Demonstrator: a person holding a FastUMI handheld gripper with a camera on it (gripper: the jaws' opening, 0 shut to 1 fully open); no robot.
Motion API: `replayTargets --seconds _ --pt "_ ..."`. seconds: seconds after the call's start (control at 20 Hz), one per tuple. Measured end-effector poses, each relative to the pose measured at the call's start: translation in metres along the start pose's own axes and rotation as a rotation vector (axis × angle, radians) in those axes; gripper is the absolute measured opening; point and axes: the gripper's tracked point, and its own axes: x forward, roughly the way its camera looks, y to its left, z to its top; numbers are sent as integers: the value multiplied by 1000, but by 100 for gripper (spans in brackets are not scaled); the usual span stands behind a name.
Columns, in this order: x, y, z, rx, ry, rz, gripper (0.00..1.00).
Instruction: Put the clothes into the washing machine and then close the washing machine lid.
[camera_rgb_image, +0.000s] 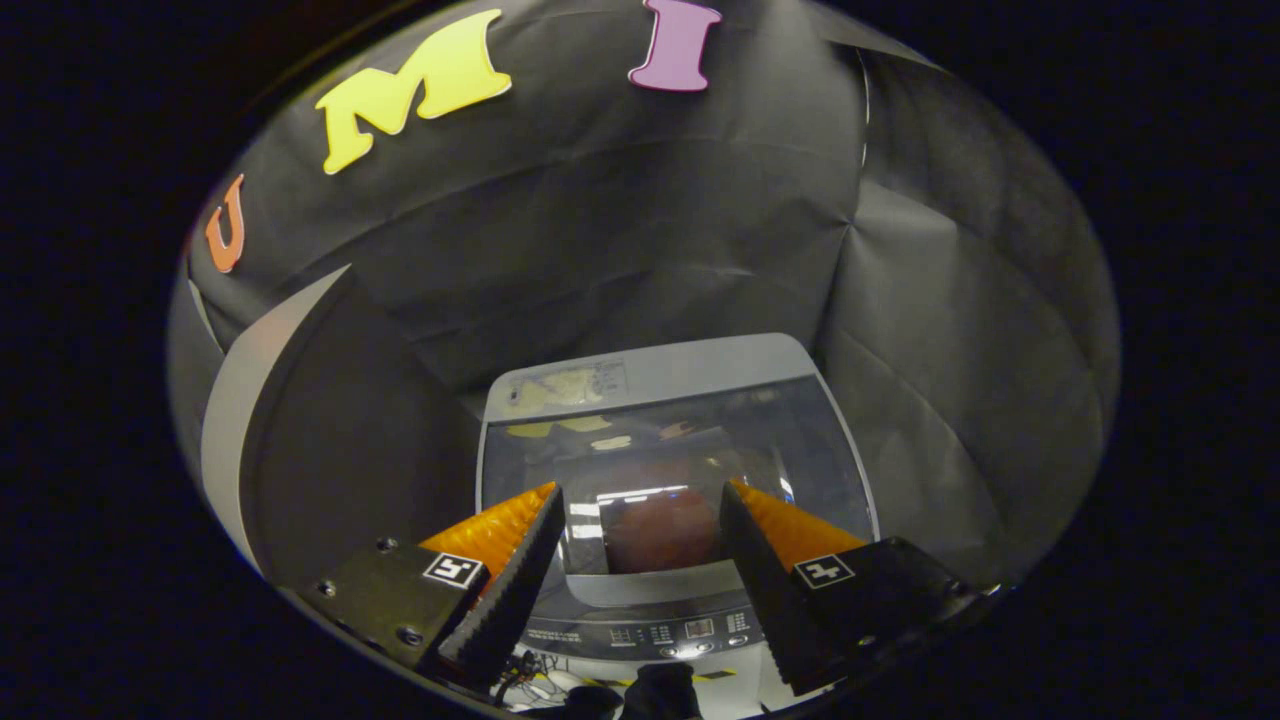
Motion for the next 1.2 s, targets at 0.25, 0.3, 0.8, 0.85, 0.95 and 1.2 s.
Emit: replayTargets --seconds 0.25,0.3,0.8,0.85,0.95,1.2 --pt "-29 12 -5 -19 -69 -18 98" --pt "-38 12 -7 -23 -95 -24 98" --pt "-165 48 -23 60 -410 10 98" --pt "-179 52 -33 56 -425 11 98" --pt "-201 52 -52 45 -465 -7 98" --pt "-255 60 -85 41 -537 -61 98"
